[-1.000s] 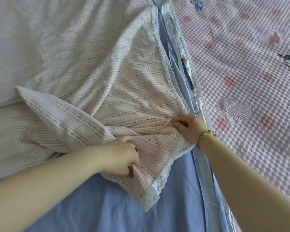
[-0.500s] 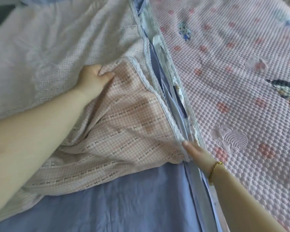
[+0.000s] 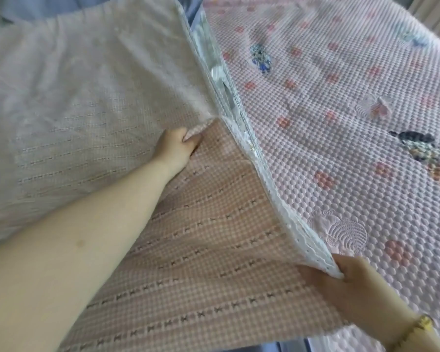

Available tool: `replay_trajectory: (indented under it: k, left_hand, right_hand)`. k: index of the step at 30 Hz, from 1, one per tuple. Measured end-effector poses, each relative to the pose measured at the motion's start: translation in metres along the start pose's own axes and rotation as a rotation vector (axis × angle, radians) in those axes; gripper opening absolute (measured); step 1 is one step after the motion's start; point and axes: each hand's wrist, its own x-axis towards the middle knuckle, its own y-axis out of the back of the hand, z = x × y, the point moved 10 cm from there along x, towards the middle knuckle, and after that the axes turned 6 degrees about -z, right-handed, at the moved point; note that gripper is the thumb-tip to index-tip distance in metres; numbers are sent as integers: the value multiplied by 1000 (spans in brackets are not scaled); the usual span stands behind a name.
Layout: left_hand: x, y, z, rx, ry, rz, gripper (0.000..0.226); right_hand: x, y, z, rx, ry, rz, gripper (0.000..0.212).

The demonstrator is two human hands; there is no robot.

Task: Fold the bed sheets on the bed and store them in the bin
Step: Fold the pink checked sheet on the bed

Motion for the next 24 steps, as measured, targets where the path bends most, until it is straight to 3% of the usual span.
replay_trajectory:
  k: [4, 8, 10, 12, 14, 16, 19, 24]
  left_hand:
    - [-3, -49, -13, 167, 16, -157, 32]
    - [-4, -72, -28, 101, 80, -381, 78]
    - [-4, -79, -29, 231, 61, -493, 84]
    - [1, -77, -21, 316, 15, -473, 58]
    - [11, -65, 0, 321, -59, -348, 33]
    - [19, -48, 18, 346, -136, -180, 25]
    - [31, -34, 8, 201, -127, -98, 34]
    - [25, -28, -69, 262, 90, -335, 64]
  right_hand:
    - [24, -22, 54, -134, -218, 11, 36]
    - [45, -21, 67, -190, -241, 7, 35]
    - [46, -18, 64, -213, -221, -17, 32]
    - [46, -18, 49, -189, -187, -28, 32]
    - [53, -20, 29, -103, -119, 3, 39]
    - [64, -20, 13, -121, -109, 63, 42]
    - [84, -27, 18, -231, -182, 111, 33]
    - [94, -31, 32, -327, -272, 167, 36]
